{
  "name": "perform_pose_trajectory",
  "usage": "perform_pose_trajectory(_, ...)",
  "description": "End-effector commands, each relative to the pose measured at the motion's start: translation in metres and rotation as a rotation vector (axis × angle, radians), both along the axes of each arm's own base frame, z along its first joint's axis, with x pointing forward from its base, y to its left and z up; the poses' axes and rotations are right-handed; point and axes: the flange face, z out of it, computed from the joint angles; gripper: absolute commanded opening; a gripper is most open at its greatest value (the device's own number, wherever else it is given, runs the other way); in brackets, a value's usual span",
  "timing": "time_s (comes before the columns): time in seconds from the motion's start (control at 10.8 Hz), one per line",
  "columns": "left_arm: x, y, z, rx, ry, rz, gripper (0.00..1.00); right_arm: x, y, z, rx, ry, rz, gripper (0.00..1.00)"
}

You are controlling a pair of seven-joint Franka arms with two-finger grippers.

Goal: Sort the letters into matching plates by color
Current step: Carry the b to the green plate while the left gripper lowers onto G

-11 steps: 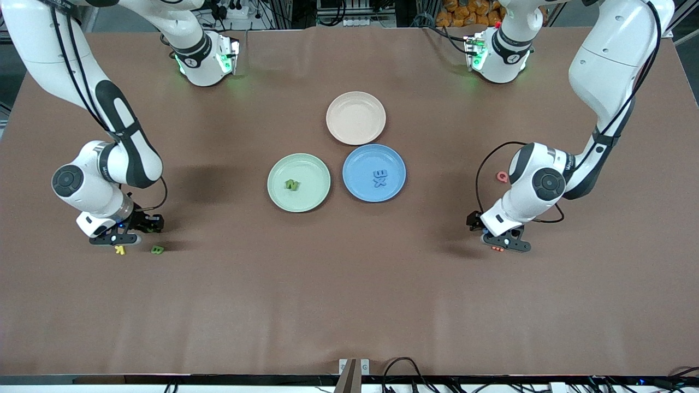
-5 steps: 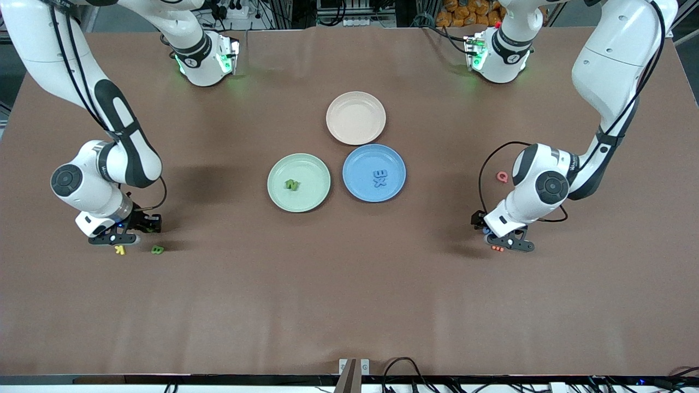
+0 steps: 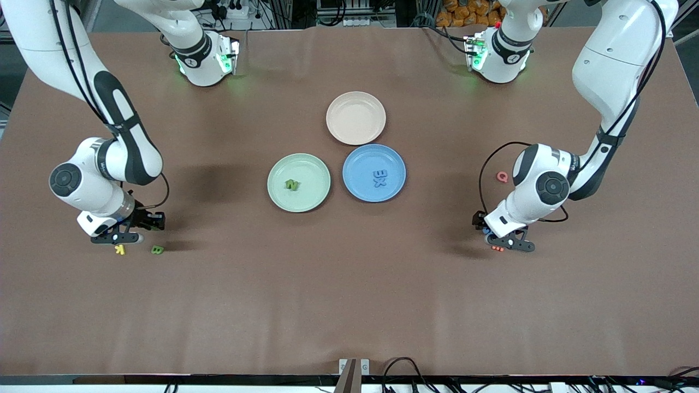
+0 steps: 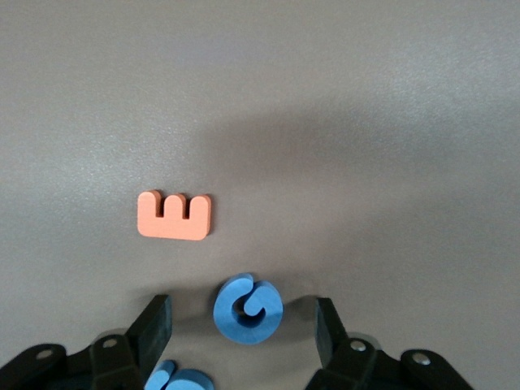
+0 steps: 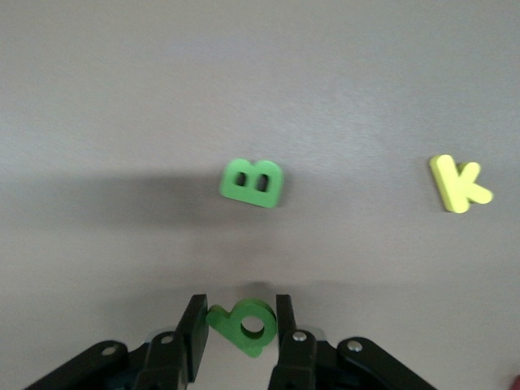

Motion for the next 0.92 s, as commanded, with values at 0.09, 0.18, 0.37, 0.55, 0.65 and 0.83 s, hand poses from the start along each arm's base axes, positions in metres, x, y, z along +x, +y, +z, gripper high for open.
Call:
perform_pose_trajectory(0.09,0.003,-0.007,0.013,0.023,0.006,-0.007,0.48,-0.001,0.063,0.012,0.015,-0.003,-0.107,0.19)
perform_pose_trajectory(0.18,0.004,-0.007,0.014,0.023,0.006,-0.008,0.39,-0.002,0.079,0.012,0.017,0.015,-0.127,0.19)
perform_pose_trajectory(0.37,0.006,-0.008,0.016,0.026,0.010,-0.007,0.23,-0.005,0.117,0.021,0.021,0.029,-0.133,0.20)
perform_pose_trajectory(0.55,0.006,-0.008,0.015,0.025,0.012,-0.007,0.12,-0.011,0.158,0.030,0.054,0.054,-0.143,0.19)
perform_pose_trajectory(0.65,0.006,-0.008,0.016,0.026,0.010,-0.007,0.03,-0.016,0.178,0.034,0.079,0.066,-0.141,0.19)
perform_pose_trajectory(0.83,0.012,-0.010,0.027,0.033,0.028,-0.002,0.00,-0.026,0.219,0.039,0.088,0.082,-0.131,0.20)
